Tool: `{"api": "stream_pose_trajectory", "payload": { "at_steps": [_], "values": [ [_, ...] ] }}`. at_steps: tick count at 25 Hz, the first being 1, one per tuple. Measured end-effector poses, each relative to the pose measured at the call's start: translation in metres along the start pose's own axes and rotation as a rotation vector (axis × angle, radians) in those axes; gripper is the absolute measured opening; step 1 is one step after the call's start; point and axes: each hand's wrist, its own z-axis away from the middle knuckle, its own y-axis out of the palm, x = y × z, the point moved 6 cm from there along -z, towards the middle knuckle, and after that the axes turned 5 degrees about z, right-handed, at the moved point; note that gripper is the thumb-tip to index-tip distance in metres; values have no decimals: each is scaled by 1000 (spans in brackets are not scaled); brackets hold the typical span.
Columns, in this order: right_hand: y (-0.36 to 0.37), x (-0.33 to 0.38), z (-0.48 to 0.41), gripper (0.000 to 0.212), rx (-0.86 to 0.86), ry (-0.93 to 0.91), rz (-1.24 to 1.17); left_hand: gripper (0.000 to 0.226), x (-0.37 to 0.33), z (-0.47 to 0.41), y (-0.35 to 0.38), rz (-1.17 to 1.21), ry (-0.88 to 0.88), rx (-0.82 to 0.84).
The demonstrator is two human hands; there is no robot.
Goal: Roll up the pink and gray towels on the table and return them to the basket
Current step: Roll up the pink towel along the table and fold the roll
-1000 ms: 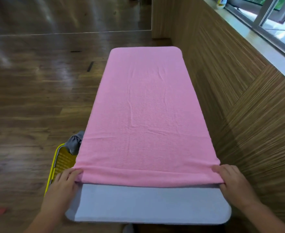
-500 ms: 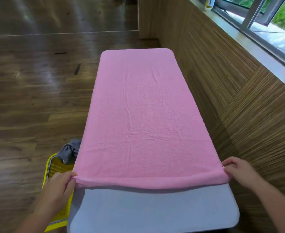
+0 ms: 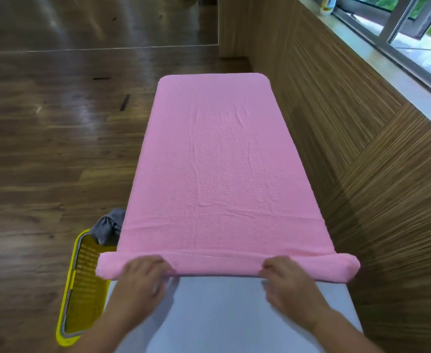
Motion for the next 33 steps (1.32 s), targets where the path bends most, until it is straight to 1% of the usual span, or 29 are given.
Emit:
{"api": "stream_pose_trajectory", "payload": {
  "at_steps": [1, 2, 4, 5, 7, 9, 11, 13, 14, 17, 18, 20, 21, 22, 23, 24, 25, 26, 27, 29, 31, 33],
  "values": [
    [10, 16, -2, 29, 22, -68, -8, 38, -15, 1, 13, -6, 43, 61],
    [16, 14, -3, 35, 32, -60, -4, 44, -8, 0, 20, -4, -5, 93],
    [12, -27, -1, 43, 4, 51, 41, 48, 31, -2, 14, -4, -182, 80],
    [5, -51, 5, 44, 14, 106, 74, 47, 50, 1, 9, -20, -232, 91],
    [-9, -88, 16, 42, 27, 206, 127, 40, 78, 4, 2, -31, -229, 102],
    [-15, -104, 23, 38, 71, 276, 96, 32, 82, 3, -3, -14, -192, 99],
    [-20, -111, 26, 32, 94, 323, 58, 27, 80, 5, -10, -3, -215, 78],
    [-28, -117, 26, 33, 129, 399, 22, 25, 76, 11, -15, -15, -236, 84],
    [-32, -121, 25, 34, 144, 469, -11, 24, 76, 12, -17, -4, -242, 90],
    [-42, -142, 7, 23, 149, 622, -75, 23, 87, -7, -21, -5, -252, 69],
    [-43, -149, -1, 22, 157, 641, -55, 23, 92, -18, -23, -33, -281, 59],
    [-48, -156, -16, 25, 107, 602, 112, 26, 96, -35, -28, -117, -347, 6],
    [-48, -149, -24, 27, 58, 514, 182, 28, 89, -38, -28, -147, -335, -24],
    [-44, -131, -29, 29, 17, 365, 189, 29, 78, -37, -25, -165, -276, -38],
    [-35, -109, -31, 31, 11, 209, 184, 34, 64, -33, -18, -166, -185, -26],
    [-25, -87, -28, 35, 39, 99, 169, 41, 50, -26, -9, -156, -100, -4],
    [-15, -76, -23, 40, 72, 71, 150, 48, 46, -20, -2, -142, -59, 22],
    [-9, -79, -19, 45, 81, 115, 126, 51, 51, -17, 3, -128, -69, 48],
    [-7, -91, -16, 47, 76, 216, 84, 51, 60, -17, 4, -114, -115, 67],
    [-9, -123, -10, 41, 60, 388, 39, 47, 80, -24, 1, -67, -211, 75],
    [-14, -136, -6, 32, 66, 399, 51, 40, 89, -32, -5, -19, -237, 63],
    [-17, -135, -2, 27, 113, 354, 87, 33, 87, -34, -10, -4, -217, 42]
  ]
}}
